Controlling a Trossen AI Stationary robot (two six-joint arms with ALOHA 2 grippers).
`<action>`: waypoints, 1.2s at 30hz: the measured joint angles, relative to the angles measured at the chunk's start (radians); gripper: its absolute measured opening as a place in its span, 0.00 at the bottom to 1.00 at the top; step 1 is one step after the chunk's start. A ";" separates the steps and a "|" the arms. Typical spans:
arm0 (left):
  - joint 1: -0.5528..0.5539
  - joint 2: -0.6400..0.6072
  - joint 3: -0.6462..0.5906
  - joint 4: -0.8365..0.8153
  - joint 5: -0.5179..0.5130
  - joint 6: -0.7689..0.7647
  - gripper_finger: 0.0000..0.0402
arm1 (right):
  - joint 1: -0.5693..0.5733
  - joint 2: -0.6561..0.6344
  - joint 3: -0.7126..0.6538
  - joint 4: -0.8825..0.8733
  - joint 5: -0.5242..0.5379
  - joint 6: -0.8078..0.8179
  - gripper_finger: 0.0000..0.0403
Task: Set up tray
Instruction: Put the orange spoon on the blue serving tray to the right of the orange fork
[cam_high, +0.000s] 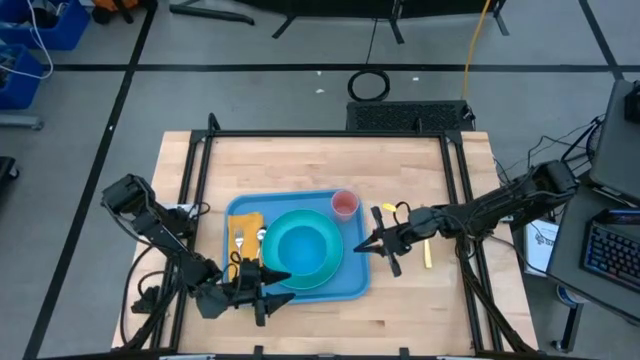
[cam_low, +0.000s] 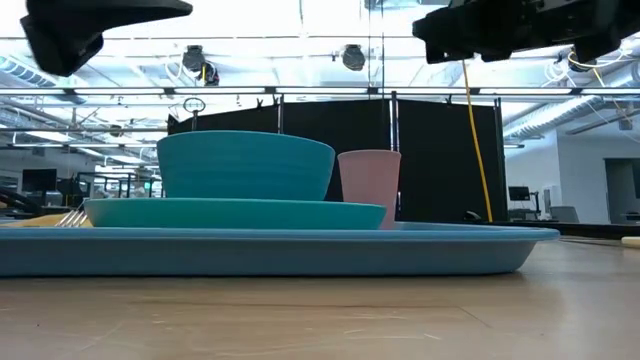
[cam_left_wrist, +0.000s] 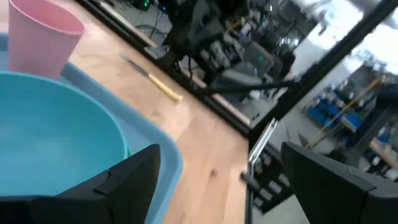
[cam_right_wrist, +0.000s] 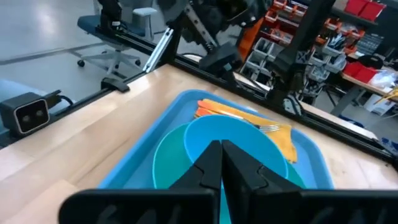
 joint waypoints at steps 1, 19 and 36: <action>0.006 0.000 0.000 0.014 0.000 0.000 0.83 | 0.003 0.000 -0.007 0.003 0.000 0.001 0.00; 0.054 0.000 0.000 -0.088 0.113 -0.055 0.58 | 0.118 0.000 -0.028 0.002 0.001 0.098 0.00; 0.064 -0.014 0.338 -0.879 0.161 -0.377 0.38 | 0.146 0.001 -0.028 -0.006 0.084 0.068 0.00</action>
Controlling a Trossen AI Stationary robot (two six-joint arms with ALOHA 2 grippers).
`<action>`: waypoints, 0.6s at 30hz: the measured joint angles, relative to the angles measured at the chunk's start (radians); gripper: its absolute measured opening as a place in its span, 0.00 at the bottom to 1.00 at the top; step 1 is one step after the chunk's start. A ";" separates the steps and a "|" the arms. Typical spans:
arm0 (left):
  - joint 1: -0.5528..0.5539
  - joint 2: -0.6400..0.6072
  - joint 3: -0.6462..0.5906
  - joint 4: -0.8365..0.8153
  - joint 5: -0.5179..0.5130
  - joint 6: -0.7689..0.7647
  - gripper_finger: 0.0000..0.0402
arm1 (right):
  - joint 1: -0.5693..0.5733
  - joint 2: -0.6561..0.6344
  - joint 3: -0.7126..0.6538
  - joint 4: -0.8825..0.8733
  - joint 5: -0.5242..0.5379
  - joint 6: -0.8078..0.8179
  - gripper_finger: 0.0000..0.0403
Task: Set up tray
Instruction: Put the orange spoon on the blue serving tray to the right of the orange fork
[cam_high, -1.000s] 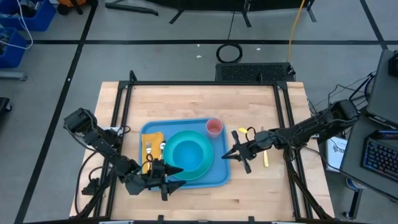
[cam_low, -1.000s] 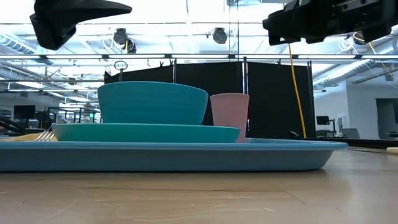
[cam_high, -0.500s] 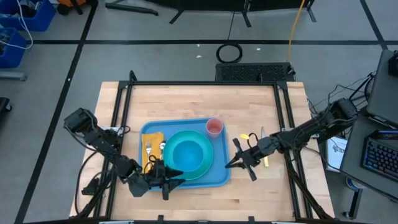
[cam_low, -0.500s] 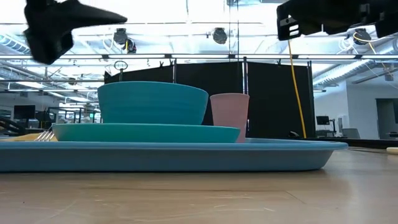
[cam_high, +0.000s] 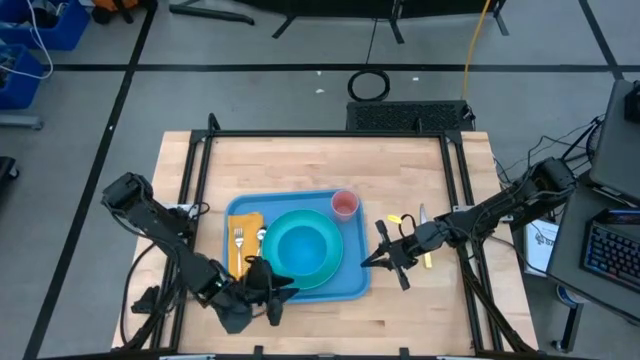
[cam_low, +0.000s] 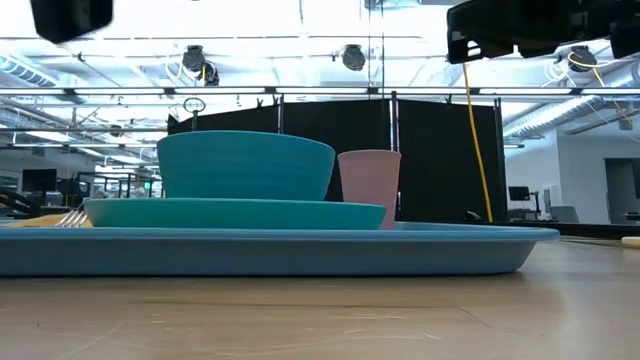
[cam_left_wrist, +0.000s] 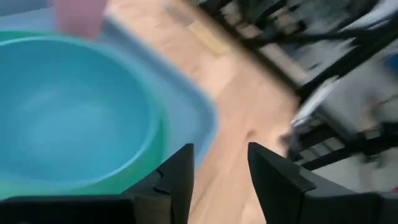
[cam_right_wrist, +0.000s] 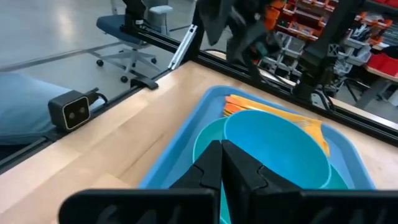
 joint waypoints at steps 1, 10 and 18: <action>0.001 0.002 0.051 -0.141 0.018 -0.058 0.37 | 0.000 0.000 0.000 0.000 0.000 0.000 0.00; 0.061 0.099 0.238 -0.938 0.378 -0.547 0.32 | 0.000 0.000 0.000 -0.001 -0.004 0.004 0.00; 0.107 0.210 0.215 -0.952 0.532 -0.521 0.32 | 0.000 0.000 0.000 -0.006 -0.005 0.004 0.00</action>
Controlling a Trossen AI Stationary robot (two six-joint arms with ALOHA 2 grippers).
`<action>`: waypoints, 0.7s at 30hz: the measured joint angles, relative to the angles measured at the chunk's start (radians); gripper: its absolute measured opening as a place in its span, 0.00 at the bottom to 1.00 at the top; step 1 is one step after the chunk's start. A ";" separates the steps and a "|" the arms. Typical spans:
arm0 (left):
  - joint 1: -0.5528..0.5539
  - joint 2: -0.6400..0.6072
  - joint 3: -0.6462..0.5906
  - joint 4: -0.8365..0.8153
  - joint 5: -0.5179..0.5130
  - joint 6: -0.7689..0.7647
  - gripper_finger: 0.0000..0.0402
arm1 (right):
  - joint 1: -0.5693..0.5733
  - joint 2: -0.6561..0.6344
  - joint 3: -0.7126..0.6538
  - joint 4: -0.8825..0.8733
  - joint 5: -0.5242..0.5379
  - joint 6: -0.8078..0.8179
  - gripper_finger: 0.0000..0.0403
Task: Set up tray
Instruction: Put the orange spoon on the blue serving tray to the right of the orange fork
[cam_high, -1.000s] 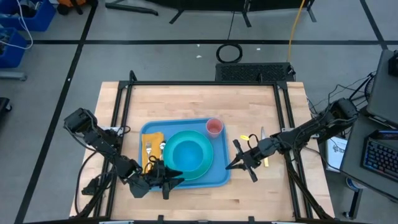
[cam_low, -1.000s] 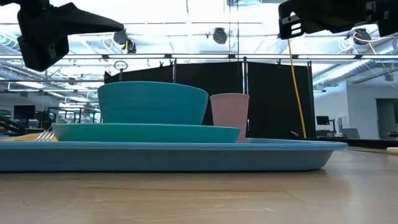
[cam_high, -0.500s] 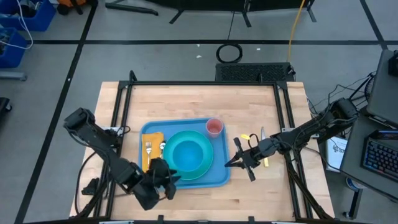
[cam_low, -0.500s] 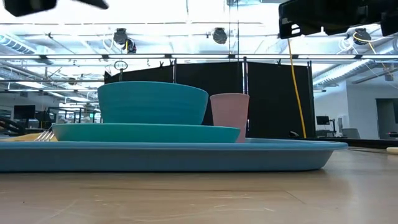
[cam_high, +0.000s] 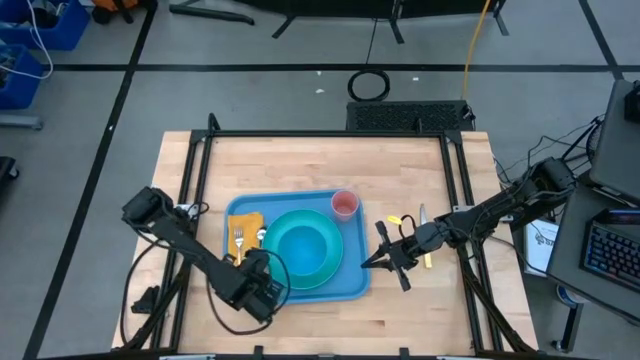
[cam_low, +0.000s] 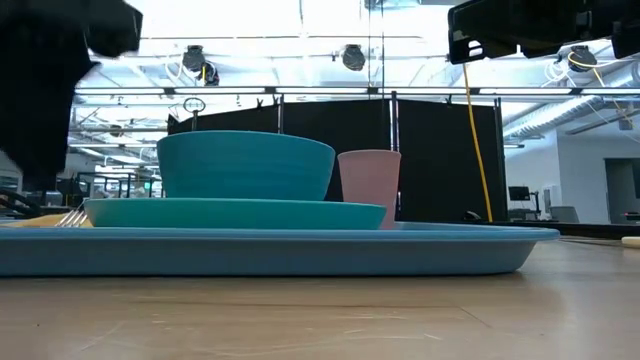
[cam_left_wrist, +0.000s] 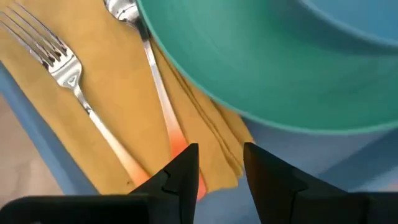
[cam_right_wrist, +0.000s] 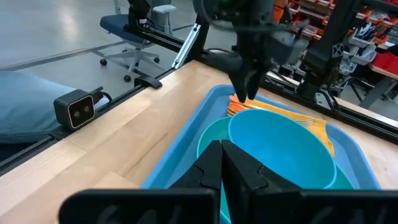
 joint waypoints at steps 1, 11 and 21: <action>0.003 0.004 -0.001 -0.003 0.007 -0.001 0.32 | 0.000 0.000 0.000 0.000 0.000 0.000 0.00; 0.023 0.059 -0.017 -0.035 0.083 -0.033 0.32 | 0.000 0.000 0.000 -0.001 0.000 0.003 0.00; 0.025 0.087 -0.017 -0.012 0.063 -0.010 0.32 | 0.000 0.000 0.000 -0.001 0.000 0.003 0.00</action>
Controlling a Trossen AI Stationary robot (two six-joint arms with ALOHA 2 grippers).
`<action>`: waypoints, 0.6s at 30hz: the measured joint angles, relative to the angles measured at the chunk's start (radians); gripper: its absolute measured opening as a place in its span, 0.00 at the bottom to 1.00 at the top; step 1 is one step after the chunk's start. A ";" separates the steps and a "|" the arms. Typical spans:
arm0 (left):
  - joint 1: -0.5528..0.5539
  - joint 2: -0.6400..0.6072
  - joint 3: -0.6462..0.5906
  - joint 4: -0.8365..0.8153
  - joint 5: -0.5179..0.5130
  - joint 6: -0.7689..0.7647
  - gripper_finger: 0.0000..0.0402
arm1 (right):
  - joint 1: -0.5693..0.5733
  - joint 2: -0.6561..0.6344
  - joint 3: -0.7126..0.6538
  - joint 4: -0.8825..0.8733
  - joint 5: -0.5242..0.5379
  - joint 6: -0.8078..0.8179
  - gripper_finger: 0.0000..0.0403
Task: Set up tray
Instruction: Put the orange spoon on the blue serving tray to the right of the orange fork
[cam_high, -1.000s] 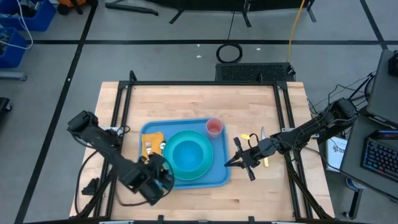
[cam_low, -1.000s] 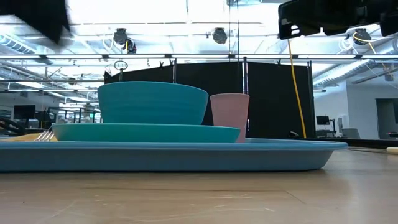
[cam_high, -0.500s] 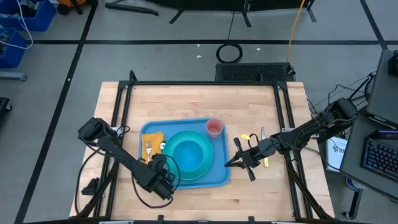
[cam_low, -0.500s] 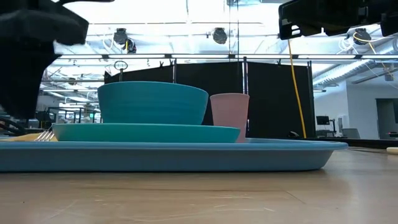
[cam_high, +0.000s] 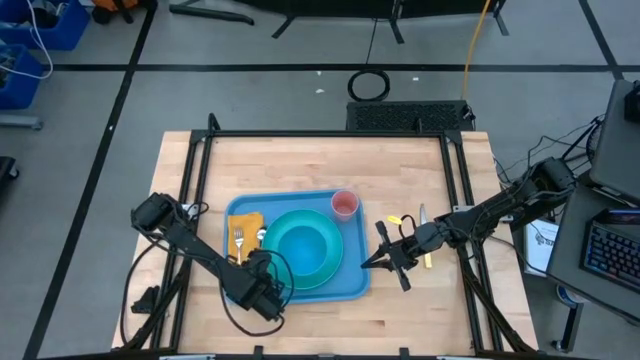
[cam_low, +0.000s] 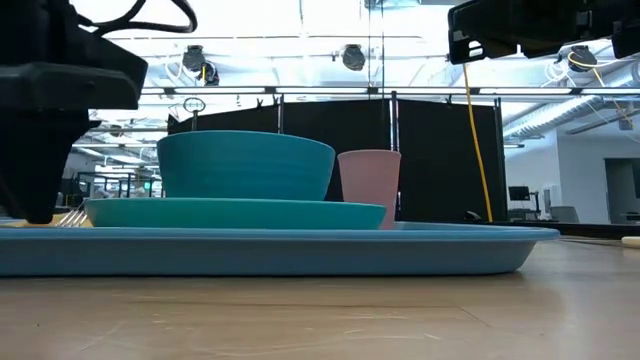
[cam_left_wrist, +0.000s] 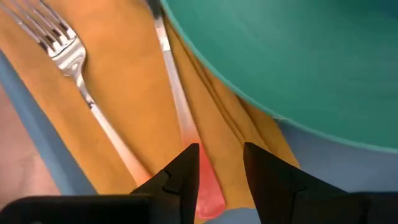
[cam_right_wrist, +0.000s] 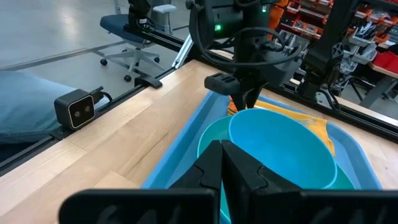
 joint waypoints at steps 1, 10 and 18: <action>0.000 0.001 0.000 -0.001 0.000 0.000 0.32 | 0.000 0.000 0.000 0.000 0.000 0.000 0.00; 0.011 0.014 0.000 -0.001 0.003 0.002 0.32 | 0.000 0.000 0.000 0.000 0.000 0.000 0.00; 0.015 0.070 0.005 -0.008 0.051 0.031 0.32 | 0.000 0.000 0.000 0.000 0.000 0.000 0.00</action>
